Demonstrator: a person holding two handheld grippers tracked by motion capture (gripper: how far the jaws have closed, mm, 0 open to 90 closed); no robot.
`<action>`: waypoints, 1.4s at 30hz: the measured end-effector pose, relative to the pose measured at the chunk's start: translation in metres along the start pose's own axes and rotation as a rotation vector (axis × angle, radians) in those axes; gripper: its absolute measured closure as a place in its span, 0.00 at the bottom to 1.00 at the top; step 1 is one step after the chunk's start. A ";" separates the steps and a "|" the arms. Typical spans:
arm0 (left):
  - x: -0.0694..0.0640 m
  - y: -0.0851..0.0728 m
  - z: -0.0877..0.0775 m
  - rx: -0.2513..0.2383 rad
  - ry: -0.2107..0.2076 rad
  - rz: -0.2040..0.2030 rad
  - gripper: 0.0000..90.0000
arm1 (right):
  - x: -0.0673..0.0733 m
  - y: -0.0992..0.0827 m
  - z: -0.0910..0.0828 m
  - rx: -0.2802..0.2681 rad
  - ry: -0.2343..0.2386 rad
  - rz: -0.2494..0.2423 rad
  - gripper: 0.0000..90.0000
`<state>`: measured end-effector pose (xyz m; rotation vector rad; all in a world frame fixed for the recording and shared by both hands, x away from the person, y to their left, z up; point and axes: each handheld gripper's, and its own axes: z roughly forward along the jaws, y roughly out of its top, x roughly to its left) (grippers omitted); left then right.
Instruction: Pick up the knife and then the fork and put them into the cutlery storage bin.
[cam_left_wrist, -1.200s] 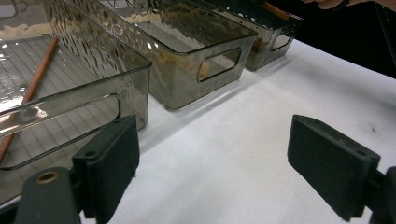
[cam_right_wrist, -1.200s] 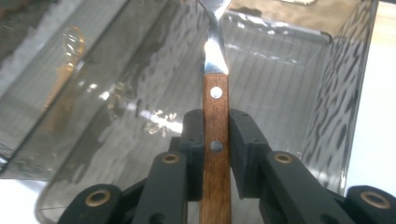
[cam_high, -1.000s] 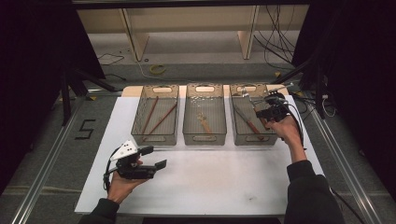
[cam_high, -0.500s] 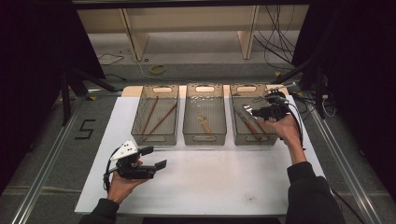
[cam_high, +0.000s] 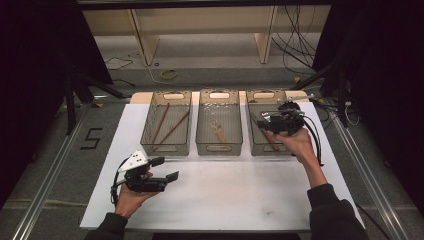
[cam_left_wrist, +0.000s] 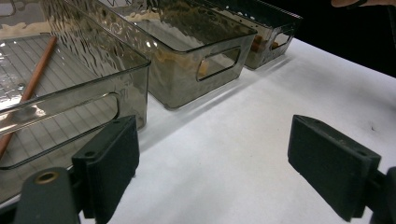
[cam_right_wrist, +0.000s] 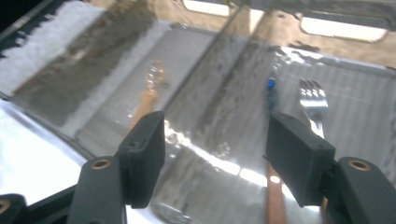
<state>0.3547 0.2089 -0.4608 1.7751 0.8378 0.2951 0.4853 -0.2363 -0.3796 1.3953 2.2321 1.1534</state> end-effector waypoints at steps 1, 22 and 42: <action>0.000 0.000 0.000 0.000 0.000 -0.001 0.18 | 0.003 -0.001 -0.001 -0.005 0.005 -0.005 0.41; -0.001 0.000 0.000 0.005 -0.009 0.000 0.18 | 0.050 -0.025 -0.020 -0.080 0.091 -0.085 0.35; -0.001 0.000 0.001 0.009 -0.031 -0.019 0.18 | 0.076 -0.061 -0.034 -0.150 0.195 -0.096 0.32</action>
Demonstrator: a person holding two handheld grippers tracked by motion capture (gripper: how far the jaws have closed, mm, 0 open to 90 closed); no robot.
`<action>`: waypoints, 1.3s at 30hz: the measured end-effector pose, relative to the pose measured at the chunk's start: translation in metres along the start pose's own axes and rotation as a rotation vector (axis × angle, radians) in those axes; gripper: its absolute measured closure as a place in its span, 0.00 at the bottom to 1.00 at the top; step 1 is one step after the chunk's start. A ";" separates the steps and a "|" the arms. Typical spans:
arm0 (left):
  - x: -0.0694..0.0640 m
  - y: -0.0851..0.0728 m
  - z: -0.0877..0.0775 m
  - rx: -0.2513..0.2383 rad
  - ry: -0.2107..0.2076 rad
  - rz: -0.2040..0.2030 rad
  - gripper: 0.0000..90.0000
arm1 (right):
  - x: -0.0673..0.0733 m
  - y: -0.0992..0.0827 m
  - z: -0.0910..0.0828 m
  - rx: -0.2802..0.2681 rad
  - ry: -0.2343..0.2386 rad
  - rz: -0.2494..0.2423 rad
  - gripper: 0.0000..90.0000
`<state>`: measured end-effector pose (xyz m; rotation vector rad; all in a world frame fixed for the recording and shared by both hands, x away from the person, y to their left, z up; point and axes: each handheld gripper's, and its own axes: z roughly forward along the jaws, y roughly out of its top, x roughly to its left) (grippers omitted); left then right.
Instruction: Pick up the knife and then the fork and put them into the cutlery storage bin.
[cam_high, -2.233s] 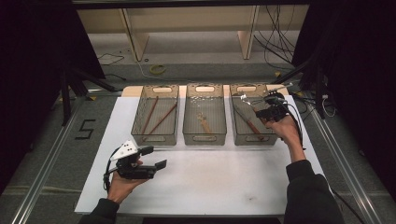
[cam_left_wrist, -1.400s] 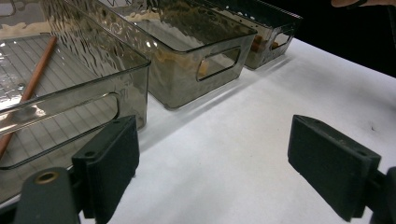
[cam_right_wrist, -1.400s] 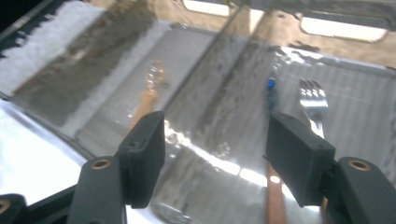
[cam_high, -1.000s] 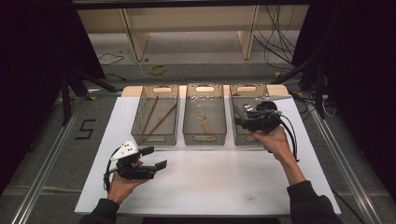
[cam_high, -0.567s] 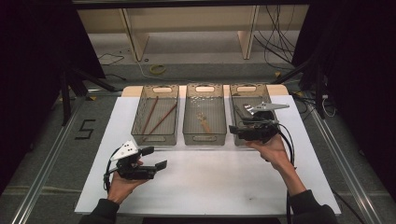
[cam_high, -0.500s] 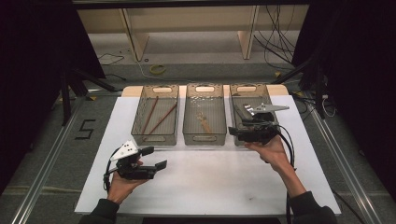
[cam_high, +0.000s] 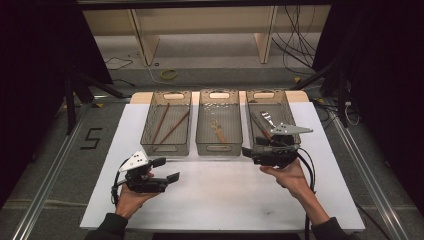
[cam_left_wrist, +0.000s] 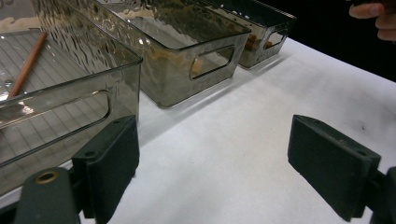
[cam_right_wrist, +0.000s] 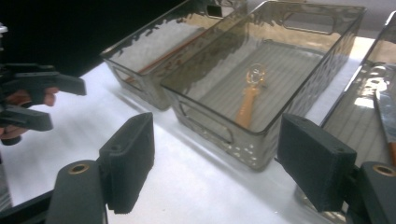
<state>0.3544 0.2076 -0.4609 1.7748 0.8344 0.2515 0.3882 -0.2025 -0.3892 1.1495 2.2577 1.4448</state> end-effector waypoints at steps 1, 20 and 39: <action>0.000 0.000 0.000 0.001 -0.002 -0.002 0.18 | 0.001 -0.002 -0.001 -0.002 -0.005 -0.002 0.32; -0.004 0.000 -0.002 -0.006 -0.037 -0.028 0.18 | 0.012 -0.050 -0.024 -0.071 0.032 0.000 0.30; -0.007 -0.001 -0.002 0.008 -0.046 -0.025 0.18 | 0.016 -0.084 -0.037 -0.096 0.007 -0.007 0.30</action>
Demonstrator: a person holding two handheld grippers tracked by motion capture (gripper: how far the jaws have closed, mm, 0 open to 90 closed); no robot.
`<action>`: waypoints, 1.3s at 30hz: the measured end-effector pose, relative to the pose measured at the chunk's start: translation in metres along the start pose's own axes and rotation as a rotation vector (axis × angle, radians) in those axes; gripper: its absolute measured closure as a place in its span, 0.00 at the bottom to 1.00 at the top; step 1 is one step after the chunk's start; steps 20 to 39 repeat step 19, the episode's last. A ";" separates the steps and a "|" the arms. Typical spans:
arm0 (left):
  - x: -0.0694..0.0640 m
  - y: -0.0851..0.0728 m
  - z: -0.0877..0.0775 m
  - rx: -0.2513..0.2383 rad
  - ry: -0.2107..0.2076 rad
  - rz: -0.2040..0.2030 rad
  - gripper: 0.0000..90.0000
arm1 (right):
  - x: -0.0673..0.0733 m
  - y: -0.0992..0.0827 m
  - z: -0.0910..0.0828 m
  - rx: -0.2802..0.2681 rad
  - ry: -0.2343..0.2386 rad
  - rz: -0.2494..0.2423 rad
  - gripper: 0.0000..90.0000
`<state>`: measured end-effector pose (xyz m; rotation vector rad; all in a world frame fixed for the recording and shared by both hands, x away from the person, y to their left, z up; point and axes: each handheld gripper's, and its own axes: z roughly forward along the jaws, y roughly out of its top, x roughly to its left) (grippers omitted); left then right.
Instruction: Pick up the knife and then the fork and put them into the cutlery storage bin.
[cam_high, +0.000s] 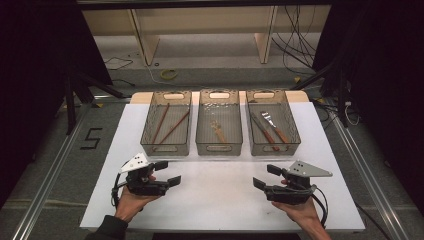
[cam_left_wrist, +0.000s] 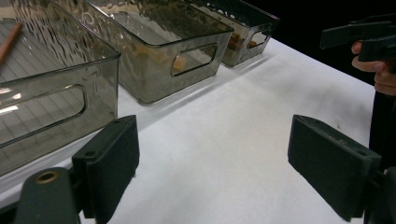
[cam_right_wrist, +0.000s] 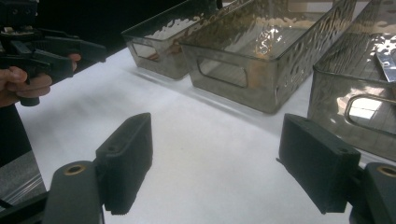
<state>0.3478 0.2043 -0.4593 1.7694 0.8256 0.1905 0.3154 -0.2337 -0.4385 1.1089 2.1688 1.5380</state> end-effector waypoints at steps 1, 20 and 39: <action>0.000 0.000 0.000 -0.001 0.001 -0.001 0.18 | 0.000 0.000 0.000 0.001 0.000 0.002 0.30; 0.001 0.000 0.000 -0.003 0.003 -0.003 0.18 | -0.001 -0.002 0.003 0.000 0.001 -0.005 0.29; 0.001 0.000 0.000 -0.003 0.003 -0.003 0.18 | -0.001 -0.002 0.003 0.000 0.001 -0.005 0.29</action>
